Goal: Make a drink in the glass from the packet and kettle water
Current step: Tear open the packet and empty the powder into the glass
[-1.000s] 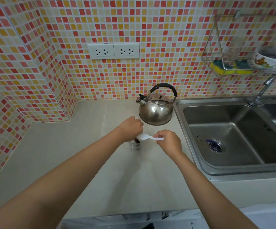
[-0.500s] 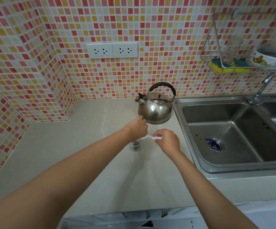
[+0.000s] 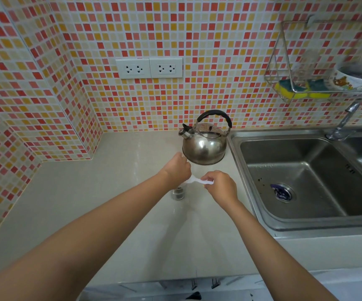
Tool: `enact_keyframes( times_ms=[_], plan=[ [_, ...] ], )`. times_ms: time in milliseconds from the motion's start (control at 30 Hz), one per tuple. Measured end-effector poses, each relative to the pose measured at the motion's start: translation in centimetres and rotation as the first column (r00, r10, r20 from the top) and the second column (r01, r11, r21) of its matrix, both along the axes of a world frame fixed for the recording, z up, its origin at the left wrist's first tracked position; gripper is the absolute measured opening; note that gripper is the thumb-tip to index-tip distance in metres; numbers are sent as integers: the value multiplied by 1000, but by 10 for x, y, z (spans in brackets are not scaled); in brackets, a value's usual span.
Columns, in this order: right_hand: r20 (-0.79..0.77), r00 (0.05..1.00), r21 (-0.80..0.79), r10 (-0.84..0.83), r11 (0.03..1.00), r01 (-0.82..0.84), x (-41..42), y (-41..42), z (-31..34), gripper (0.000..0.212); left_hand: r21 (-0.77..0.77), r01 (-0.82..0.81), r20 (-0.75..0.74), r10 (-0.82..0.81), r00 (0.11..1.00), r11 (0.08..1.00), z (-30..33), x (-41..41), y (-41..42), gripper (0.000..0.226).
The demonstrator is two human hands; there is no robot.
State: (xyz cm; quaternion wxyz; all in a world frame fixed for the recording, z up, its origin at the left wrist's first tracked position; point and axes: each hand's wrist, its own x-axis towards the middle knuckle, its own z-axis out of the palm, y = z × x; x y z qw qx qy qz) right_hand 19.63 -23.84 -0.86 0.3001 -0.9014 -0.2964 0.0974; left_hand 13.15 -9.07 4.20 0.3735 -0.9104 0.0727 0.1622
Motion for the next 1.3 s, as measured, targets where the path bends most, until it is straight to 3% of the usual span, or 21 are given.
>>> enact_keyframes(
  times_ms=[267, 400, 500, 700, 800, 900, 1000, 1133, 1300],
  plan=[
    [-4, 1000, 27, 16, 1000, -16, 0, -1, -3, 17, -357, -128, 166, 198, 966, 925, 2, -11, 28, 37],
    [-45, 999, 69, -4, 998, 7, 0, -2, -3, 18, -636, -207, 170, 397, 902, 743, -8, -19, 41, 53],
    [-80, 997, 104, -19, 994, 27, 0, -2, -3, 19, -762, -228, 156, 513, 844, 606, -16, -27, 46, 57],
    [-140, 990, 126, -25, 991, 43, 1, -2, -3, 16, -856, -175, 167, 582, 796, 486, -26, -42, 50, 59],
    [-296, 951, 233, -92, 958, 166, 3, -4, -5, 11, -892, -144, 172, 616, 769, 429, -30, -47, 48, 59],
    [-500, 817, 262, -287, 849, 459, 7, -9, -15, 21, -907, -123, 183, 639, 747, 404, -33, -50, 47, 57],
    [-652, 636, 140, -414, 758, 637, 8, -15, -33, 28, -910, -123, 182, 648, 739, 396, -34, -51, 46, 56],
    [-653, 595, 11, -467, 781, 625, 2, -17, -55, 28, -920, -114, 178, 660, 730, 375, -33, -53, 45, 54],
    [-604, 655, -30, -454, 834, 551, -6, -12, -68, 10, -936, -106, 161, 677, 718, 335, -32, -55, 43, 54]
  ],
)
